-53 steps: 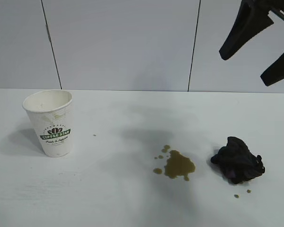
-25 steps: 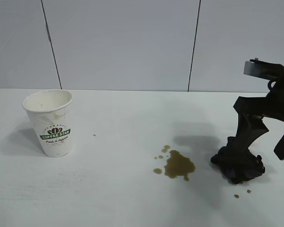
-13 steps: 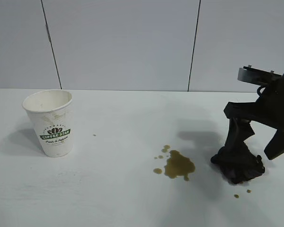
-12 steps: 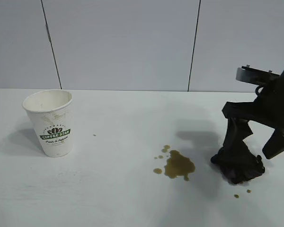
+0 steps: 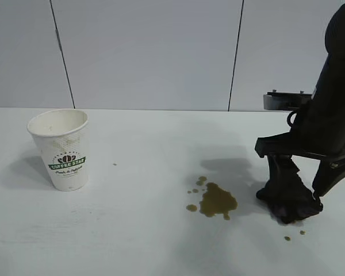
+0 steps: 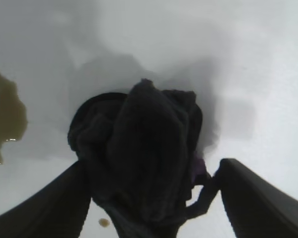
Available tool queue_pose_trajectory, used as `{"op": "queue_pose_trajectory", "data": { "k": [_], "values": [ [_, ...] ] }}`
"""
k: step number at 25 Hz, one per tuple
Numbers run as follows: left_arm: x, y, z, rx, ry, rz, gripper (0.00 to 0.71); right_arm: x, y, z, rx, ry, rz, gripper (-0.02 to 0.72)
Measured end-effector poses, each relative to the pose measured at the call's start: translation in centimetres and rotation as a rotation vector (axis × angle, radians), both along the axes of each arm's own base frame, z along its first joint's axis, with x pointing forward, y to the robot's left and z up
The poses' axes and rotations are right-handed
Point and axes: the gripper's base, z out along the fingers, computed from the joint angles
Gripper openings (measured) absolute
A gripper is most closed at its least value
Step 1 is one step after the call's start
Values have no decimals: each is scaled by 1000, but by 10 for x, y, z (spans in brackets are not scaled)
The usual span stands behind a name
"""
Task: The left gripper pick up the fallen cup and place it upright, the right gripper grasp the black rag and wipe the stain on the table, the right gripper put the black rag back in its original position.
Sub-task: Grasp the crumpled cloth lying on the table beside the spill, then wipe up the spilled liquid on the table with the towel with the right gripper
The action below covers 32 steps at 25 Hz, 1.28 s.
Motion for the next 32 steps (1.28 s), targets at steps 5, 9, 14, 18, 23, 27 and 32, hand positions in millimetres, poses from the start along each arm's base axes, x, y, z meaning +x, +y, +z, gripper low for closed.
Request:
{"op": "queue_pose_trajectory", "data": {
  "k": [5,9,14,18,23,27,32],
  "values": [
    [0,0,0,0,0,0,453,3,1,-18,3,32,-27,423],
    [0,0,0,0,0,0,453,2,3,-17,26,38,-56,147],
    [0,0,0,0,0,0,453,7,7,30,60,-48,-45,137],
    [0,0,0,0,0,0,453,7,38,72,122,-158,21,137],
    [0,0,0,0,0,0,453,-8,109,73,169,-202,198,137],
    [0,0,0,0,0,0,453,-17,143,50,168,-181,281,137],
    [0,0,0,0,0,0,453,-19,157,4,124,-77,308,137]
  ]
}}
